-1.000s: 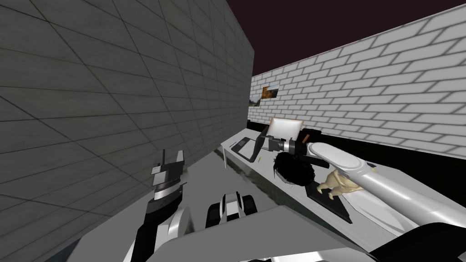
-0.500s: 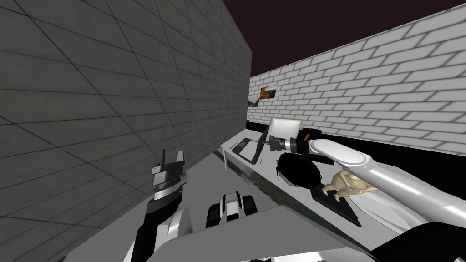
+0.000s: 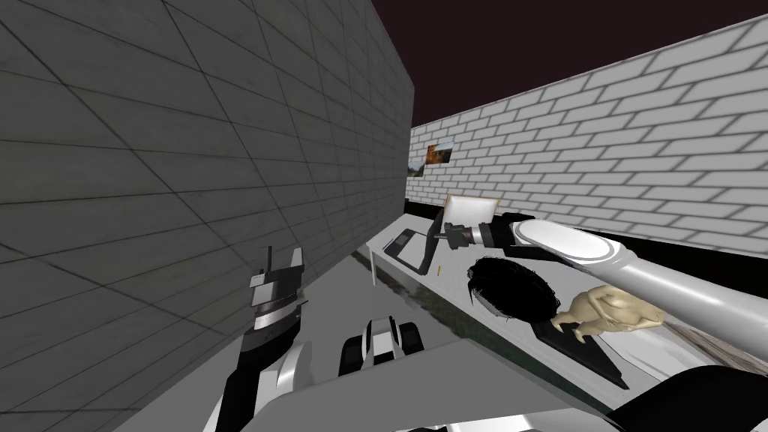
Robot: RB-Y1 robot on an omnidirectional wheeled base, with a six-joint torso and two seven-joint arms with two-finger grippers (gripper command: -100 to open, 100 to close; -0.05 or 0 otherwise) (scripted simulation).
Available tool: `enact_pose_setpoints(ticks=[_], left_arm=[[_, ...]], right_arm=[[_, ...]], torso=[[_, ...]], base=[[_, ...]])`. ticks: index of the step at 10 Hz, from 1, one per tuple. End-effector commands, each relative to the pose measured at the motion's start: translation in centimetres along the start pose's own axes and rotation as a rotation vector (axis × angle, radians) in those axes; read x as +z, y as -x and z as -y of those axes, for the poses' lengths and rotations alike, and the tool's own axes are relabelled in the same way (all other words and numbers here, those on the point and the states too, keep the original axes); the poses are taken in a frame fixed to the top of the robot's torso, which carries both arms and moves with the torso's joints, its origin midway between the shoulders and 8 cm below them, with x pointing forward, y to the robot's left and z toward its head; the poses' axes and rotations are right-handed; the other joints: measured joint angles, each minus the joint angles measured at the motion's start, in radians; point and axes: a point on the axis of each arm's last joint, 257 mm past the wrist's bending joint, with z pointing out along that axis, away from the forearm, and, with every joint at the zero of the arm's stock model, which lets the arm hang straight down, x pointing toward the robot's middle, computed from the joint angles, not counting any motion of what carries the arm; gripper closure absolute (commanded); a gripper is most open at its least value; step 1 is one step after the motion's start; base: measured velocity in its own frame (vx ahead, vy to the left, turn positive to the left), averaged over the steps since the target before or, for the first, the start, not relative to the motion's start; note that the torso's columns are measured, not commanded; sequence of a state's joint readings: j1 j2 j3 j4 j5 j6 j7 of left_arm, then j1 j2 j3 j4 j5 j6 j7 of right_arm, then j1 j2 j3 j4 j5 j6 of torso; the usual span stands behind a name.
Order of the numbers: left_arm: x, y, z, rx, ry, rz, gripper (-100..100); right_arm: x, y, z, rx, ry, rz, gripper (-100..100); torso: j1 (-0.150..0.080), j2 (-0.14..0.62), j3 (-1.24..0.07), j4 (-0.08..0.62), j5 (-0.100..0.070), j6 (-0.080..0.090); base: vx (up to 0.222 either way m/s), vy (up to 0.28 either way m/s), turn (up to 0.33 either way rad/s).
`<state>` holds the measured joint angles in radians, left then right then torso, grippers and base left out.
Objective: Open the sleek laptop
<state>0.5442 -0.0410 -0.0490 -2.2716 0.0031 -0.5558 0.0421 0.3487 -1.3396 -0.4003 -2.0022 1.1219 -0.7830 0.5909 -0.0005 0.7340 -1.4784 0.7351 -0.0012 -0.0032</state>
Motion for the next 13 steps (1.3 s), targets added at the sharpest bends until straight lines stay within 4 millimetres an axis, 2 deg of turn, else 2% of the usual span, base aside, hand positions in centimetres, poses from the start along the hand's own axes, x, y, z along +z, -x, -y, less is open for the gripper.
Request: enact_pose_setpoints(ticks=[1, 4, 5, 6, 13], left_arm=[[0.0, 0.0, 0.0, 0.0, 0.0, 0.0, 0], [0.0, 0.0, 0.0, 0.0, 0.0, 0.0, 0], [0.0, 0.0, 0.0, 0.0, 0.0, 0.0, 0], [0.0, 0.0, 0.0, 0.0, 0.0, 0.0, 0], [0.0, 0.0, 0.0, 0.0, 0.0, 0.0, 0]], right_arm=[[-0.6, 0.3, -0.4, -0.008, 0.089, 0.003, 100], [-1.2, 0.4, -0.5, -0.023, 0.176, 0.001, 100], [-1.0, 0.4, -0.4, -0.022, 0.153, 0.001, 100], [-1.0, 0.2, -0.3, -0.076, 0.163, -0.017, -100], [-1.0, -1.1, 0.9, -0.291, 0.169, -0.096, -100]], torso=[[0.0, 0.001, 0.0, 0.001, 0.0, 0.002], [0.001, 0.003, 0.002, 0.002, 0.001, 0.001], [0.0, 0.005, 0.003, 0.003, 0.001, 0.002], [-0.003, 0.007, 0.004, 0.004, 0.0, 0.003], [0.0, 0.004, 0.002, 0.003, 0.001, 0.003]], base=[[0.14, 0.087, -0.087], [0.092, 0.104, -0.057], [0.028, 0.041, -0.011], [0.001, 0.041, -0.064], [-0.004, 0.052, -0.068]])
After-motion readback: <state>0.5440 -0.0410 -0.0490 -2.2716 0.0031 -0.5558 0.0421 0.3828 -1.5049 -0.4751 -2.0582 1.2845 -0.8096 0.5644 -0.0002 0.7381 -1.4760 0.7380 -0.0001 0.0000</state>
